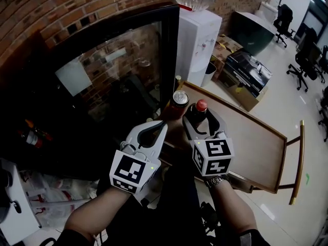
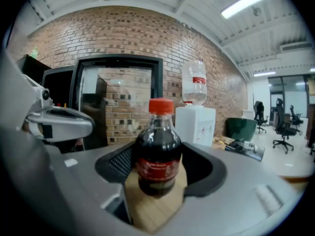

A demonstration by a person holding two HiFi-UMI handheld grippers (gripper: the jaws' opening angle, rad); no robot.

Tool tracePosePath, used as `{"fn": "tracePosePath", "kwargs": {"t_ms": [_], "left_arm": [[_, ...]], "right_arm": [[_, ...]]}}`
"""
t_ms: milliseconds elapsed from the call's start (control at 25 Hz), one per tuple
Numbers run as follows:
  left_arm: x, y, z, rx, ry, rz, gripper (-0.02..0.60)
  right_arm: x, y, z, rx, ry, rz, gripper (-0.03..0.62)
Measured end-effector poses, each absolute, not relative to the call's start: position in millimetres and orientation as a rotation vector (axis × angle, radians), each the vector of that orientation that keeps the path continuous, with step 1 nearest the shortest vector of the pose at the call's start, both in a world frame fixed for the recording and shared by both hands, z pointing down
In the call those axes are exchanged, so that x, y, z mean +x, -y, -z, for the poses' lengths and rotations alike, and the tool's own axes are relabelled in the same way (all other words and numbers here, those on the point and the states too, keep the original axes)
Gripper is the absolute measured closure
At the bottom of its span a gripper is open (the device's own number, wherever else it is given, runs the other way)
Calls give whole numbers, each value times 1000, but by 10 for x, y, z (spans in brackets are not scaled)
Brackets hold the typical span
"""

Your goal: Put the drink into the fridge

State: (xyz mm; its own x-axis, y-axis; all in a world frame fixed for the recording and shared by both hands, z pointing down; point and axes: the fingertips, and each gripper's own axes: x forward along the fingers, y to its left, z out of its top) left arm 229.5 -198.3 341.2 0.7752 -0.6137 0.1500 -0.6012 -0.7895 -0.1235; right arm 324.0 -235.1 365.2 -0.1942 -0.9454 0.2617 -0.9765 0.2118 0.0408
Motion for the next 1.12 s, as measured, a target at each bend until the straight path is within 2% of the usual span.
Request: {"fn": "tracePosePath", "kwargs": {"t_ms": [440,1120], "left_arm": [[1597,1707,-3182,-2782,-1170,243,578],[-169,1313,-3033,-2543,-1613,227,578]], "right_arm": [[2338,1991,-3288,1657,2451,-102,299],[316,1548,-3077,1162,2745,2,299]]}}
